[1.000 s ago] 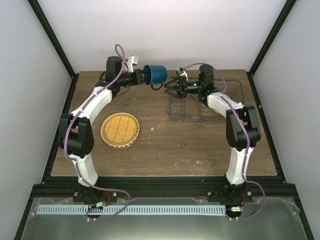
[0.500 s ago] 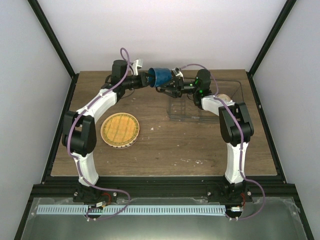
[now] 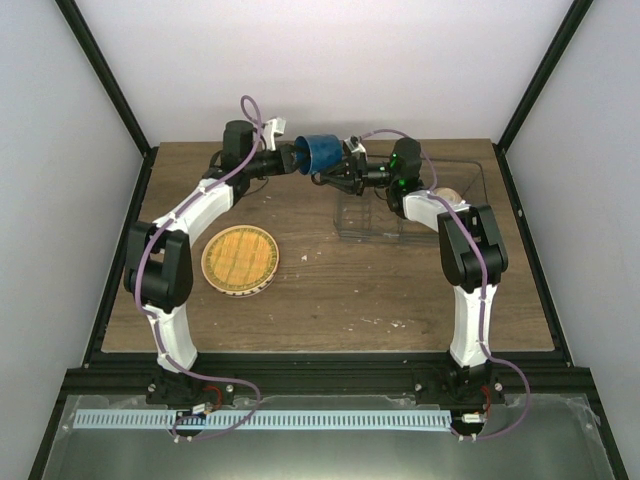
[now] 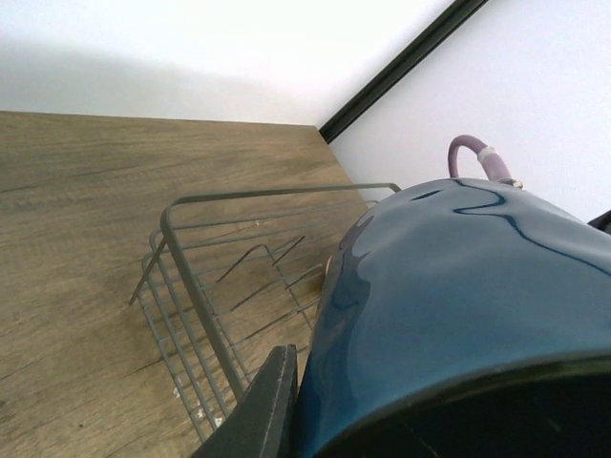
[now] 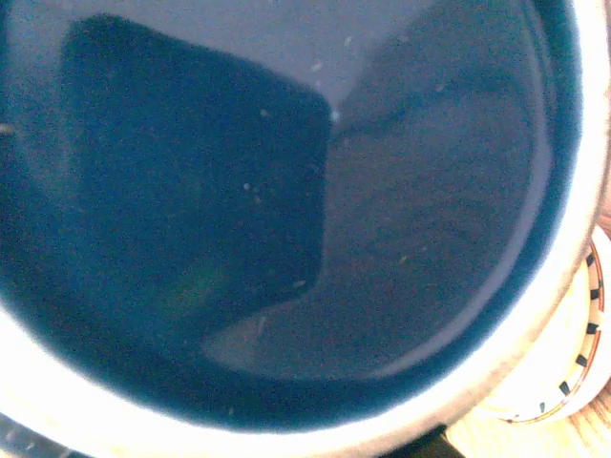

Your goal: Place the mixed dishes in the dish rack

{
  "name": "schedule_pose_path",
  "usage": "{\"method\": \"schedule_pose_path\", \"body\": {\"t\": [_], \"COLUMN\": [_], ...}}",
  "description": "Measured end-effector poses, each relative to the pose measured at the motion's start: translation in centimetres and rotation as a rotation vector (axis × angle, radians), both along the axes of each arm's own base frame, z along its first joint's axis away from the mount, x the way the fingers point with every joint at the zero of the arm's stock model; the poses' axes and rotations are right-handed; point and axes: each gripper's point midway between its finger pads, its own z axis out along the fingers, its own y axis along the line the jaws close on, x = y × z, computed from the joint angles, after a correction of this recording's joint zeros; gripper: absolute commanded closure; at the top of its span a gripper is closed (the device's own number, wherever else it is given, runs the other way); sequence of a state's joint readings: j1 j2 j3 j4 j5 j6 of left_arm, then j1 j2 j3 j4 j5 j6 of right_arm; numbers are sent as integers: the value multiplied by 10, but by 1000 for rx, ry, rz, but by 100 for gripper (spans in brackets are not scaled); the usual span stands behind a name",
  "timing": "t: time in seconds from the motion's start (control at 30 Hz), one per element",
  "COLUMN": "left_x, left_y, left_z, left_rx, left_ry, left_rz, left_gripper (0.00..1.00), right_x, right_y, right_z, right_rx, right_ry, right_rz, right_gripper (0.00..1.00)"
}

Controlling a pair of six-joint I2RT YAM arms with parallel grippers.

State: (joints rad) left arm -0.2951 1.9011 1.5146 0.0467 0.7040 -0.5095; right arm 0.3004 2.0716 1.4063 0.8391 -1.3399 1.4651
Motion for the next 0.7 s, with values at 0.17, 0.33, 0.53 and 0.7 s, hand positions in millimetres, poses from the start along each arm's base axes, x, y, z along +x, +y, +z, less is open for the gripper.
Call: {"method": "schedule_pose_path", "body": {"t": [0.17, 0.33, 0.53, 0.7], "left_x": [-6, -14, -18, -22], "left_y": [0, 3, 9, 19], "left_z": [-17, -40, -53, -61], "left_rx": [11, 32, 50, 77], "left_ry": [50, 107, 128, 140], "left_rz": [-4, -6, -4, 9], "left_gripper": [69, 65, 58, 48], "right_x": [-1, 4, 14, 23], "right_y": [1, -3, -14, -26], "right_z": [-7, -18, -27, -33], "right_rx": [-15, -37, -59, -95], "right_ry": [-37, -26, -17, -10], "right_rz": [10, -9, -51, -99], "right_gripper": [98, 99, 99, 99]}}
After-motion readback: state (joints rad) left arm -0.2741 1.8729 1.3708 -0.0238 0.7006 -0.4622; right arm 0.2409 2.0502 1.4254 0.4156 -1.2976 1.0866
